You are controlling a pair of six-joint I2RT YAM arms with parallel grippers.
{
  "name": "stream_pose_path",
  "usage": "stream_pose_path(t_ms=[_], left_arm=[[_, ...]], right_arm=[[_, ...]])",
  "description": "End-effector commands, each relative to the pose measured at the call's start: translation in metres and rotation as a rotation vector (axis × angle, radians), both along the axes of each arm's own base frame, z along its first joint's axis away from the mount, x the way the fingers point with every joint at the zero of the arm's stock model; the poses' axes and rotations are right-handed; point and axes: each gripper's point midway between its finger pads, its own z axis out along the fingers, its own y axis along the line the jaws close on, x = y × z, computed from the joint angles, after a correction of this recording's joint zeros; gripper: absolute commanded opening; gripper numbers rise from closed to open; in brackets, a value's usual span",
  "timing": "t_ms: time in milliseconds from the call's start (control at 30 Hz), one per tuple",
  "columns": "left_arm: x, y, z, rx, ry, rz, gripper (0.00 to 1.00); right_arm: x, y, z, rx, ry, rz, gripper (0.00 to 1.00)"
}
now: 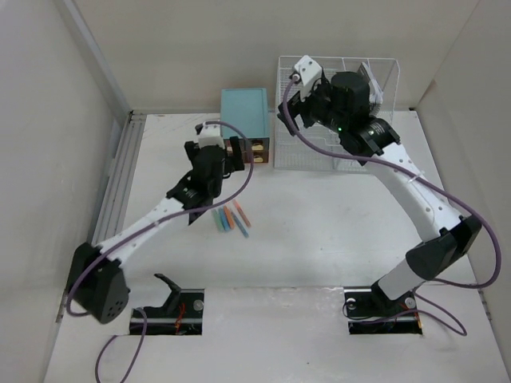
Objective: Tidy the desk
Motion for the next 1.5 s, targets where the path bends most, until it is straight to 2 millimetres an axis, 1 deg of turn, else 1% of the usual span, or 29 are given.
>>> stream_pose_path(t_ms=[0, 33, 67, 100, 133, 167, 200, 233, 267, 300, 333, 367, 400, 500, 533, 567, 600, 733, 800, 833, 900, 1000, 1033, 1167, 1200, 1300, 1333, 1367, 1467], left_arm=[[0.016, -0.021, -0.015, -0.034, 0.116, -0.052, 0.88], [0.024, -0.019, -0.022, -0.021, 0.138, -0.037, 0.86], [0.033, -0.019, -0.037, 0.0, 0.171, -0.023, 0.84], [0.036, -0.022, -0.042, 0.003, 0.182, -0.03, 0.82], [0.043, -0.02, -0.043, -0.003, 0.184, -0.024, 0.79], [0.047, -0.018, -0.052, 0.003, 0.205, -0.022, 0.79], [0.056, -0.013, -0.063, 0.013, 0.232, -0.02, 0.76], [0.062, -0.014, -0.061, 0.002, 0.226, -0.024, 0.74], [0.067, -0.011, -0.065, 0.015, 0.232, -0.018, 0.71], [0.075, -0.013, -0.068, 0.01, 0.237, -0.022, 0.69], [0.079, -0.014, -0.07, 0.027, 0.239, -0.027, 0.68], [0.082, -0.013, -0.071, 0.041, 0.239, -0.018, 0.68], [0.084, -0.014, -0.075, 0.047, 0.251, -0.018, 0.68], [0.094, -0.017, -0.086, 0.071, 0.269, -0.01, 0.62], [0.095, -0.017, -0.1, 0.085, 0.296, -0.01, 0.62], [0.099, -0.019, -0.1, 0.084, 0.295, -0.01, 0.61], [0.099, -0.019, -0.104, 0.088, 0.303, -0.009, 0.61], [0.101, -0.031, -0.104, 0.067, 0.274, -0.018, 0.61], [0.093, -0.036, -0.116, 0.061, 0.287, -0.019, 0.61], [0.094, -0.036, -0.111, 0.049, 0.265, -0.02, 0.61], [0.091, -0.036, -0.116, 0.05, 0.263, -0.004, 0.61], [0.095, -0.036, -0.111, 0.029, 0.232, 0.01, 0.61], [0.092, -0.038, -0.118, 0.039, 0.237, 0.014, 0.6], [0.097, -0.035, -0.119, 0.027, 0.213, 0.045, 0.6], [0.097, -0.035, -0.126, 0.034, 0.224, 0.046, 0.6], [0.101, -0.034, -0.13, 0.045, 0.228, 0.065, 0.6], [0.1, -0.031, -0.139, 0.062, 0.247, 0.075, 0.6], [0.105, -0.034, -0.135, 0.058, 0.241, 0.075, 0.6], [0.107, -0.034, -0.142, 0.081, 0.267, 0.086, 0.59]], right_arm=[[-0.015, -0.01, -0.007, 0.092, 0.114, 0.028, 0.92], [-0.014, -0.013, -0.006, 0.102, 0.104, 0.032, 0.86], [-0.015, -0.019, -0.004, 0.121, 0.101, 0.027, 0.81], [-0.012, -0.028, -0.005, 0.135, 0.105, 0.024, 0.75], [-0.012, -0.032, -0.013, 0.133, 0.117, 0.026, 0.67], [-0.013, -0.038, -0.007, 0.154, 0.118, 0.02, 0.56], [-0.012, -0.04, -0.012, 0.155, 0.126, 0.027, 0.52], [-0.012, -0.048, -0.011, 0.168, 0.131, 0.018, 0.5], [-0.017, -0.048, -0.002, 0.179, 0.109, 0.034, 0.48], [-0.017, -0.052, -0.004, 0.179, 0.111, 0.024, 0.48], [-0.02, -0.051, 0.003, 0.187, 0.094, 0.038, 0.48], [-0.022, -0.052, 0.0, 0.185, 0.1, 0.038, 0.48], [-0.027, -0.051, 0.004, 0.2, 0.094, 0.051, 0.48], [-0.035, -0.052, 0.014, 0.216, 0.08, 0.062, 0.48], [-0.035, -0.052, 0.014, 0.216, 0.08, 0.062, 0.48], [-0.037, -0.053, 0.013, 0.215, 0.081, 0.062, 0.48], [-0.037, -0.053, 0.013, 0.215, 0.081, 0.062, 0.48], [-0.039, -0.053, 0.014, 0.218, 0.073, 0.063, 0.48], [-0.039, -0.053, 0.014, 0.218, 0.073, 0.063, 0.48], [-0.043, -0.053, 0.018, 0.222, 0.065, 0.073, 0.48], [-0.044, -0.052, 0.014, 0.219, 0.076, 0.082, 0.48], [-0.044, -0.052, 0.014, 0.219, 0.076, 0.082, 0.48], [-0.044, -0.052, 0.014, 0.219, 0.076, 0.082, 0.48], [-0.044, -0.05, 0.01, 0.217, 0.086, 0.09, 0.48], [-0.044, -0.05, 0.01, 0.217, 0.086, 0.09, 0.48], [-0.044, -0.05, 0.01, 0.217, 0.086, 0.09, 0.48], [-0.045, -0.049, 0.01, 0.218, 0.087, 0.099, 0.48], [-0.045, -0.049, 0.01, 0.218, 0.087, 0.1, 0.48], [-0.045, -0.049, 0.01, 0.218, 0.087, 0.1, 0.48]])
